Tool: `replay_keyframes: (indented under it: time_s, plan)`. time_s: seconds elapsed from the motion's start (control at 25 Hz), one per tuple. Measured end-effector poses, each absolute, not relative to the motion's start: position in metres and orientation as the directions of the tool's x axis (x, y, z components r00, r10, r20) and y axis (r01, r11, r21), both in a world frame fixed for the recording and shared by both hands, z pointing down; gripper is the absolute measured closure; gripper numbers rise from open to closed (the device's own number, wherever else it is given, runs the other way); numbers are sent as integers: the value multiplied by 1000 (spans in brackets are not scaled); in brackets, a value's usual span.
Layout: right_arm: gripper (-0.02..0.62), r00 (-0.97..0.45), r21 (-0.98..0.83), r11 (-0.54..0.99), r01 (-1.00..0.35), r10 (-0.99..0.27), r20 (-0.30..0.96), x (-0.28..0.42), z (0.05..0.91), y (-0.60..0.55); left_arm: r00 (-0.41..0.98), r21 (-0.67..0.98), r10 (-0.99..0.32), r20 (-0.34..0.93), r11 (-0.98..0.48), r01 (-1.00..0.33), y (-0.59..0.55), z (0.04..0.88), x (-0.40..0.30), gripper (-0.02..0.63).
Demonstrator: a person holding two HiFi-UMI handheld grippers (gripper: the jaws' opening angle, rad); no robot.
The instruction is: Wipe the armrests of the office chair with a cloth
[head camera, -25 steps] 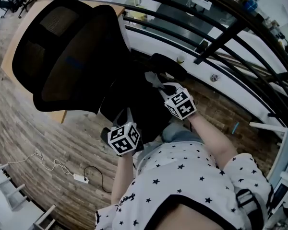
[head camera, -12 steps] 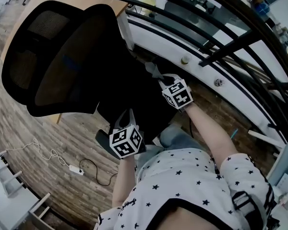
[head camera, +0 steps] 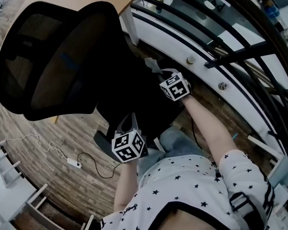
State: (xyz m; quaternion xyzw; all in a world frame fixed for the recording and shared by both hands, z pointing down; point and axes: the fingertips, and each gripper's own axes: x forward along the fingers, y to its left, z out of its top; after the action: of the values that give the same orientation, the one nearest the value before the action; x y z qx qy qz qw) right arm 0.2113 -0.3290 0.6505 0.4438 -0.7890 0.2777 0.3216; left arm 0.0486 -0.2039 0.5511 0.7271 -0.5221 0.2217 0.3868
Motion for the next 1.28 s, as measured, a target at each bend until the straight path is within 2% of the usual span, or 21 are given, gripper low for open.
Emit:
replay_keyframes:
  time_s: [0.96, 1.28]
  plan:
    - [558, -340, -116, 458, -881, -444, 829, 236, 695, -343, 349, 320, -535, 769, -150, -936, -212, 564, 63, 604]
    - [558, -331, -123, 424, -897, -463, 822, 249, 694, -340, 358, 322, -533, 766, -163, -933, -208, 563, 69, 604]
